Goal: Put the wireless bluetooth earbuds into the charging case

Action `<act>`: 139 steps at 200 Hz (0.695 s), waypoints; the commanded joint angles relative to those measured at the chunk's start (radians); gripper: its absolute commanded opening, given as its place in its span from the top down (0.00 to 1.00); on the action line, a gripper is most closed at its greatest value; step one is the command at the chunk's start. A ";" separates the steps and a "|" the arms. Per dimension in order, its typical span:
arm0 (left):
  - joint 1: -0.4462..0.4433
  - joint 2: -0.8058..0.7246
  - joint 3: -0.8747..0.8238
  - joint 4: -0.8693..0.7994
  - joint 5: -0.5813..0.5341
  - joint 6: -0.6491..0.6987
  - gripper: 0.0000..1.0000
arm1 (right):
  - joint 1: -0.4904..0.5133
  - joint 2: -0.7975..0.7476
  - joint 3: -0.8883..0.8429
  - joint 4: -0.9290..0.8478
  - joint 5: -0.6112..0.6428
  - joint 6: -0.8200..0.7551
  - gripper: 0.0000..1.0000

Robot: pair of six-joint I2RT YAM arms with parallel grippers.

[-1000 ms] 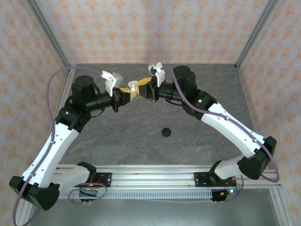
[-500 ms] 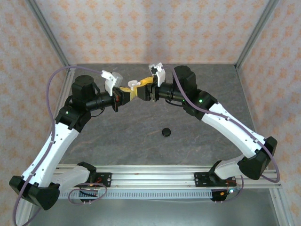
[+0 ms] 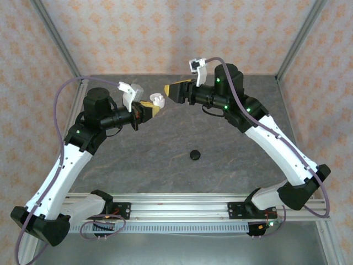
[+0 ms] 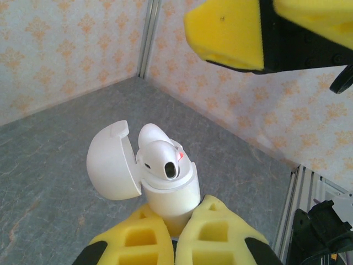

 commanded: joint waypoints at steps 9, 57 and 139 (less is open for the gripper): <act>-0.006 -0.014 0.033 0.023 -0.001 -0.003 1.00 | -0.008 0.024 0.015 -0.043 -0.067 0.091 0.43; -0.006 -0.058 0.001 0.064 0.049 -0.010 1.00 | -0.039 0.039 -0.013 0.035 -0.119 0.239 0.45; -0.012 -0.083 0.004 0.061 0.127 -0.010 1.00 | -0.053 0.140 -0.045 0.414 -0.333 0.604 0.44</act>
